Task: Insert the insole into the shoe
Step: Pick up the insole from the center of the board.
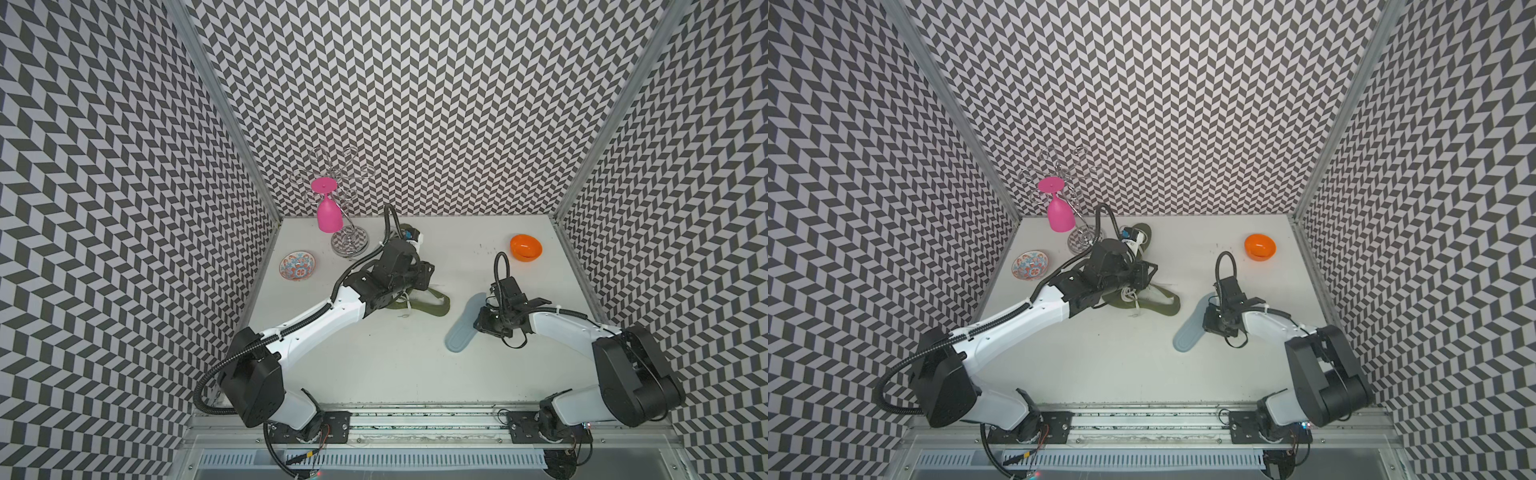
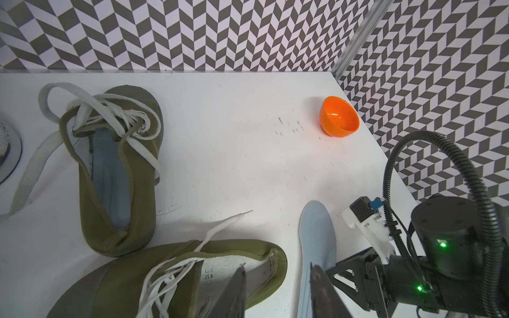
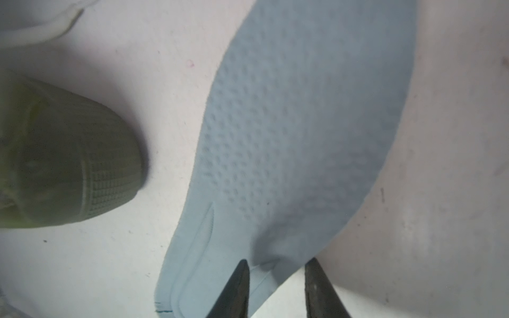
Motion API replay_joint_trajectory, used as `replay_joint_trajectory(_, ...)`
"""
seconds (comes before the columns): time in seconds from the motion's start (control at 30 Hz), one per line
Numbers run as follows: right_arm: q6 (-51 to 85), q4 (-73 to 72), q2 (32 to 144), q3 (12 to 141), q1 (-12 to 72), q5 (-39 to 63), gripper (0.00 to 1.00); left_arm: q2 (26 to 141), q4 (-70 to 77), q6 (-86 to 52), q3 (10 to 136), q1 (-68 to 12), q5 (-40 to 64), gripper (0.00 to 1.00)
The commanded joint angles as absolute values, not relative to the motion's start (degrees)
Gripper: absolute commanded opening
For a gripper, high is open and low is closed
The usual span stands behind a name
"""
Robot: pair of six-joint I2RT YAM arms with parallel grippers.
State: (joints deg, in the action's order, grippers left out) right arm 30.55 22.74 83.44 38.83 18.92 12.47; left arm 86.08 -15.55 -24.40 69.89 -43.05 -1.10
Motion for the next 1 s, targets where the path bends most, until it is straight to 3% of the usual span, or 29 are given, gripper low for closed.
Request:
replay_joint_trajectory(0.0, 32.3, 20.1, 85.2, 37.3, 18.5, 9.6, 0.24, 89.3, -18.3, -21.3, 72.4, -44.6, -2.0, 0.4)
replay_joint_trajectory(0.23, 30.0, 20.1, 84.4, 40.8, 16.5, 9.3, 0.04, 92.9, -18.3, -20.9, 72.5, -45.9, 0.0, 0.4)
replay_joint_trajectory(0.37, 27.7, 22.3, 84.3, 46.2, 16.3, 9.2, 0.0, 94.6, -18.6, -19.8, 73.7, -45.9, 1.9, 0.41)
replay_joint_trajectory(0.53, 24.1, 25.4, 84.3, 50.6, 16.3, 8.6, 0.0, 99.2, -20.9, -15.0, 78.0, -45.5, 12.4, 0.48)
replay_joint_trajectory(0.6, 24.7, 27.5, 83.9, 51.2, 16.3, 7.7, 0.09, 101.5, -23.9, -14.8, 81.1, -45.5, 12.9, 0.48)
replay_joint_trajectory(0.63, 25.9, 27.6, 83.2, 50.2, 16.3, 7.5, 0.29, 101.9, -23.9, -15.4, 81.6, -45.5, 12.5, 0.48)
replay_joint_trajectory(0.67, 27.2, 26.8, 82.3, 48.5, 16.3, 7.5, 0.36, 101.8, -23.6, -16.3, 81.5, -45.5, 11.4, 0.48)
replay_joint_trajectory(0.73, 29.9, 25.3, 81.9, 45.1, 16.2, 7.5, 0.42, 101.7, -23.4, -17.8, 81.5, -45.6, 9.0, 0.49)
replay_joint_trajectory(0.83, 35.0, 22.4, 82.3, 40.8, 16.3, 10.9, 0.41, 101.6, -23.2, -19.4, 81.3, -45.5, 6.1, 0.49)
replay_joint_trajectory(0.97, 43.1, 19.3, 80.1, 36.7, 16.5, 11.4, 0.33, 101.0, -22.7, -19.5, 80.9, -45.3, 5.2, 0.49)
